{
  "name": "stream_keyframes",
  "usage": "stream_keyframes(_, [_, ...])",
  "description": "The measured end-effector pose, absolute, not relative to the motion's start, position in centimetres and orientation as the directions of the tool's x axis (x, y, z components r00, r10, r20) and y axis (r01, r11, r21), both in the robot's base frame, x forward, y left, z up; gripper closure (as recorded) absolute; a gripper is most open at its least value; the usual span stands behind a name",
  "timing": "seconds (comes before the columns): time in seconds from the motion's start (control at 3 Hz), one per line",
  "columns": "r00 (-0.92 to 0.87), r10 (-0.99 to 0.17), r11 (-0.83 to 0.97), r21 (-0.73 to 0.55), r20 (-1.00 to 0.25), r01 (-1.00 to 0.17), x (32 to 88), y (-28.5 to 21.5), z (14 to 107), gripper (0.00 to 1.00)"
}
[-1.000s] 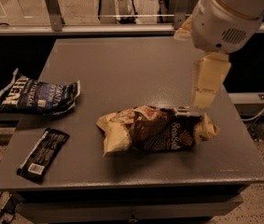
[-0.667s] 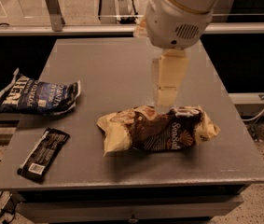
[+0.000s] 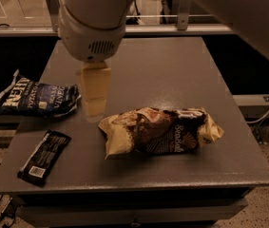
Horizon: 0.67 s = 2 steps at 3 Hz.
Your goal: Pick blue chip bag
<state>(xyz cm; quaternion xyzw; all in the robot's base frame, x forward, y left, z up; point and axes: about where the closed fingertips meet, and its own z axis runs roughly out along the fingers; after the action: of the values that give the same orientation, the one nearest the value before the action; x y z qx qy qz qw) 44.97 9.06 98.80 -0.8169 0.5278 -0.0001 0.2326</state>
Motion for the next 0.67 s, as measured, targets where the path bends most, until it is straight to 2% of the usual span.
stream_keyframes(0.67, [0.441, -0.863, -0.313, -0.424, -0.248, -0.85, 44.8, 9.87, 99.84, 0.0])
